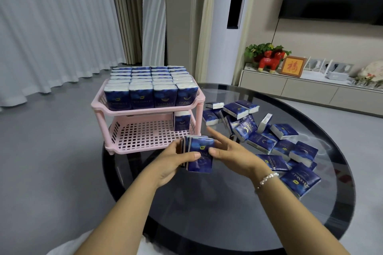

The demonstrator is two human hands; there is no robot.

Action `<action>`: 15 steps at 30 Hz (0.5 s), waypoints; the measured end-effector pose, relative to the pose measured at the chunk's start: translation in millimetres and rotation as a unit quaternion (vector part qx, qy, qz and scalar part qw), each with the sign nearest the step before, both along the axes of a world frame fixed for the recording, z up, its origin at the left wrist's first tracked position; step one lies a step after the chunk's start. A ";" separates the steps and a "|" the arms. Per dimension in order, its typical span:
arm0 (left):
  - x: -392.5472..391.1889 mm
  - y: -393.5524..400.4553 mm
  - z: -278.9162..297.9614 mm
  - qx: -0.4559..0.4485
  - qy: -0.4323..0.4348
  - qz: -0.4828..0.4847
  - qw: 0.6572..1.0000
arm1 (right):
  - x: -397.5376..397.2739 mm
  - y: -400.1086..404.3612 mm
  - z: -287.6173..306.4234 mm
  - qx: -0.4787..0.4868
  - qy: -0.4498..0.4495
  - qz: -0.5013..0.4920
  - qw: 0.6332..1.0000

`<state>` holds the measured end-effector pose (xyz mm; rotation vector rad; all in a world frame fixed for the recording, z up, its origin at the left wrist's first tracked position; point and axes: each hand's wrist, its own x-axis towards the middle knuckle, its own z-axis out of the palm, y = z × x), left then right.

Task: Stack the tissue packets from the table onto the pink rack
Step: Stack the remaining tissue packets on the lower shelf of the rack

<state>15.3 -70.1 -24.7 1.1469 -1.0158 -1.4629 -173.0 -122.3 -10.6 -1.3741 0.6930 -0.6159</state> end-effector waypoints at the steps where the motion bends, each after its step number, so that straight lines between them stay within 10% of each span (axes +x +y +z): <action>1: 3.1 1.8 -0.1 -0.012 -0.013 -0.011 1.000 | -1.1 -2.6 -1.4 0.016 0.001 0.035 0.999; 15: 22.2 12.0 -12.2 -0.010 -0.411 -0.105 0.905 | 8.5 -12.5 -18.1 -0.140 0.174 0.118 0.968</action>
